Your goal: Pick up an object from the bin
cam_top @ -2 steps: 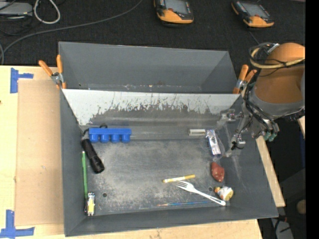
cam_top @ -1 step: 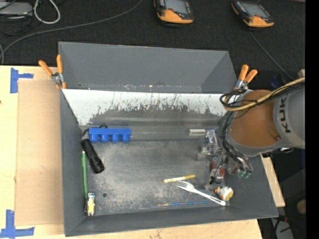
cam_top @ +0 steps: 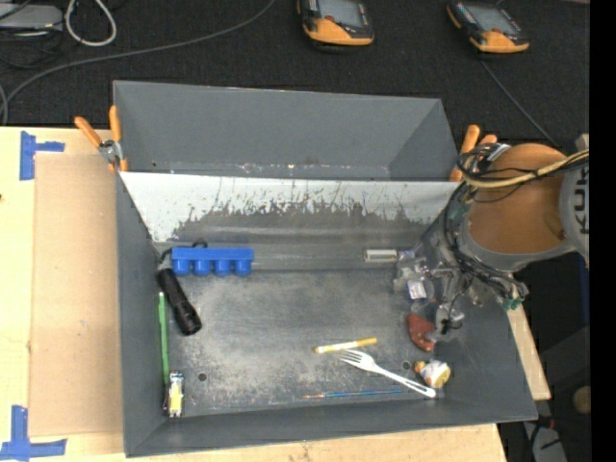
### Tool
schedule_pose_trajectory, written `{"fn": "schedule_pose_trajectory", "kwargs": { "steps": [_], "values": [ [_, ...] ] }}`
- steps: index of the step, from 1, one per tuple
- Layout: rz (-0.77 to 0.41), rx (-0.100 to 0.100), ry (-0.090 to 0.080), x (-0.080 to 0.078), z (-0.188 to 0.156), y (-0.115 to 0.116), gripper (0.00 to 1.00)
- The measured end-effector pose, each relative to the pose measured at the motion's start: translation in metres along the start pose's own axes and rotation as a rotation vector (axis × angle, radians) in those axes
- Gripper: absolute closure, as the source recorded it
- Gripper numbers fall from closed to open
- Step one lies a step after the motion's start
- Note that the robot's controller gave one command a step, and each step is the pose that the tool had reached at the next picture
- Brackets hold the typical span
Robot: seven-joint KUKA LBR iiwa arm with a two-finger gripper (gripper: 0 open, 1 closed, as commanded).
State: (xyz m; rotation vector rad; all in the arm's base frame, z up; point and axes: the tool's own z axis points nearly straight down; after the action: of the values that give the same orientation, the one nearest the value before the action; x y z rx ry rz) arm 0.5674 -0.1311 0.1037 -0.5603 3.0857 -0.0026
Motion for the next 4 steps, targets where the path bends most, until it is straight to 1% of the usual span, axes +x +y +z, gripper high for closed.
{"fn": "schedule_pose_trajectory", "kwargs": {
  "steps": [1,2,3,4],
  "values": [
    [0.102,-0.006,0.010,0.008,0.002,0.052,0.00],
    [0.141,-0.002,0.004,0.014,0.021,0.050,0.00],
    [0.450,-0.007,0.008,0.009,0.032,0.091,1.00],
    [0.453,-0.007,0.007,0.008,0.033,0.096,1.00]
  ]
}}
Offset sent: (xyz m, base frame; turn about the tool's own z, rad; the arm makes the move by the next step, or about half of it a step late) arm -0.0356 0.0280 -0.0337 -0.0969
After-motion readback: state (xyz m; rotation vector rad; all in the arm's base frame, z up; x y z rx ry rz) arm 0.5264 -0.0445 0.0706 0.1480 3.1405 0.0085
